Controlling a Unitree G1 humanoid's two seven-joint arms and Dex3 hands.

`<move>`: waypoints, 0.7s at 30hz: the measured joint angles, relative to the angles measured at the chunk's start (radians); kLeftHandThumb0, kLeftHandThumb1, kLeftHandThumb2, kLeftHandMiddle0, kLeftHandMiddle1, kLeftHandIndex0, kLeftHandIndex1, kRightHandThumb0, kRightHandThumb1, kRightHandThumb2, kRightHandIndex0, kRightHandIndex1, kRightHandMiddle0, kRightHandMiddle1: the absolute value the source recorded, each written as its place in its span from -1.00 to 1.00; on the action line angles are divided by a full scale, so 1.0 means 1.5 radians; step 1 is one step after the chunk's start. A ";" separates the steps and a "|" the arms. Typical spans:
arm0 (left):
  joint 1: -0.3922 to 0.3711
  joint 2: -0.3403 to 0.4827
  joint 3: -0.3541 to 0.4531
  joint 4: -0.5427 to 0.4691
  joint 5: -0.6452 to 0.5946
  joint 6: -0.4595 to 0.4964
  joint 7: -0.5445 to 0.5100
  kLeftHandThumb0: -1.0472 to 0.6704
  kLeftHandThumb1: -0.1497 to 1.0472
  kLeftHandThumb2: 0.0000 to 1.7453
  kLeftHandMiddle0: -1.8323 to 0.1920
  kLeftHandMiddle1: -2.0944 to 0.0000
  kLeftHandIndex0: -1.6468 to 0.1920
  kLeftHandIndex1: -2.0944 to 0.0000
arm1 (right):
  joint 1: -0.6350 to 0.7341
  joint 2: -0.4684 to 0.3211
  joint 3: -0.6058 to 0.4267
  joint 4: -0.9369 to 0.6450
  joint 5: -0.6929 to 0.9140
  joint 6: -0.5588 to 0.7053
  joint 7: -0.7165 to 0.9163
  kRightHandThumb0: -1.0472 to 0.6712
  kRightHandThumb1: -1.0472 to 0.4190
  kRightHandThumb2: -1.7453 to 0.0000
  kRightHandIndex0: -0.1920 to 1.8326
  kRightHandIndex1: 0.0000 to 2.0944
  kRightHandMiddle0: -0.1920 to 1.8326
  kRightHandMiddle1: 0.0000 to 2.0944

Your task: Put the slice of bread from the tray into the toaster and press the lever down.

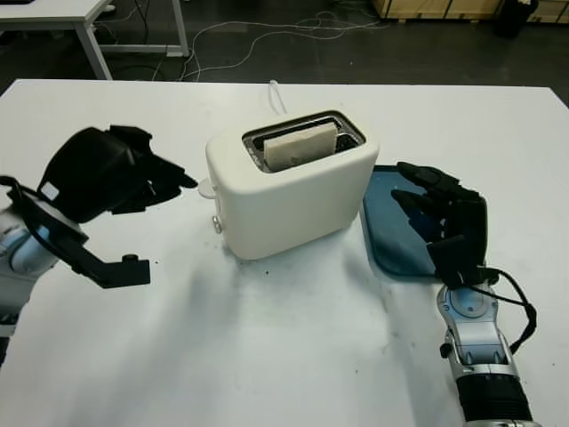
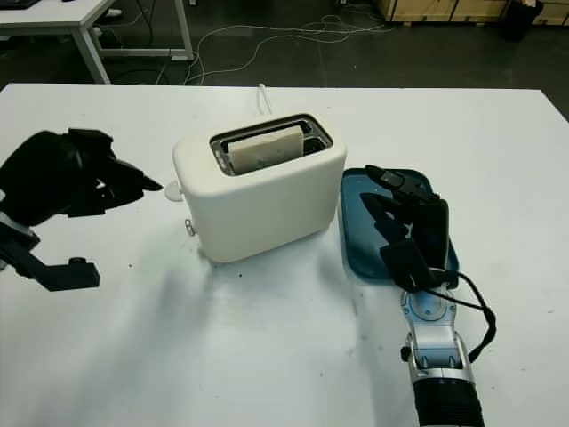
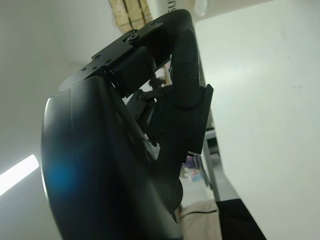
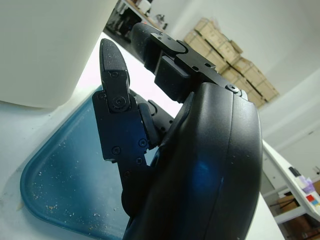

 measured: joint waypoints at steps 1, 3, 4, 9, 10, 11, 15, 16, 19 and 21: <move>-0.003 0.000 -0.001 0.000 -0.002 0.003 -0.006 -0.21 0.79 -0.67 0.15 -0.19 -0.36 0.92 | 0.000 0.000 0.000 0.000 0.000 0.000 0.000 -0.33 -0.83 0.82 0.31 -1.00 0.13 -1.00; -0.006 0.000 -0.003 0.000 -0.007 0.006 -0.015 -0.20 0.79 -0.67 0.15 -0.20 -0.36 0.92 | 0.000 0.000 0.000 0.000 -0.001 0.000 -0.001 -0.33 -0.83 0.82 0.32 -1.00 0.13 -1.00; -0.006 0.000 -0.003 0.000 -0.007 0.007 -0.018 -0.20 0.79 -0.67 0.16 -0.20 -0.36 0.92 | 0.000 0.000 0.000 0.000 -0.001 0.000 -0.001 -0.33 -0.83 0.83 0.32 -0.99 0.13 -1.00; -0.007 -0.001 -0.010 0.001 -0.008 0.009 -0.025 -0.20 0.79 -0.63 0.18 -0.21 -0.37 0.91 | 0.000 0.000 0.000 0.007 -0.003 0.000 -0.004 -0.31 -0.83 0.83 0.32 -0.99 0.13 -1.00; -0.009 -0.001 -0.012 0.003 -0.008 0.009 -0.025 -0.20 0.79 -0.61 0.18 -0.21 -0.36 0.92 | 0.000 0.000 0.000 0.007 -0.003 0.000 -0.004 -0.31 -0.83 0.83 0.32 -1.00 0.13 -1.00; -0.009 -0.001 -0.015 0.004 -0.007 0.009 -0.025 -0.20 0.79 -0.61 0.18 -0.21 -0.36 0.92 | 0.000 0.000 0.000 0.007 -0.003 0.000 -0.004 -0.31 -0.83 0.83 0.32 -1.00 0.13 -1.00; -0.010 -0.001 -0.019 0.005 -0.005 0.009 -0.023 -0.19 0.79 -0.62 0.18 -0.21 -0.37 0.91 | 0.000 0.000 0.000 0.007 -0.002 0.000 -0.004 -0.32 -0.83 0.84 0.33 -0.99 0.13 -1.00; -0.010 -0.002 -0.020 0.005 -0.003 0.008 -0.022 -0.19 0.79 -0.63 0.18 -0.21 -0.37 0.91 | 0.000 0.000 0.000 0.007 -0.002 0.000 -0.004 -0.32 -0.83 0.84 0.33 -0.99 0.13 -1.00; -0.013 -0.007 -0.029 0.017 0.007 0.001 -0.010 -0.18 0.79 -0.65 0.17 -0.24 -0.38 0.91 | 0.000 0.000 0.001 0.008 -0.002 -0.001 -0.004 -0.32 -0.83 0.83 0.33 -0.99 0.13 -1.00; -0.016 -0.012 -0.034 0.030 0.009 -0.006 -0.002 -0.18 0.79 -0.66 0.17 -0.24 -0.38 0.90 | 0.000 0.000 0.001 0.008 -0.002 -0.005 -0.003 -0.33 -0.83 0.83 0.33 -0.99 0.13 -1.00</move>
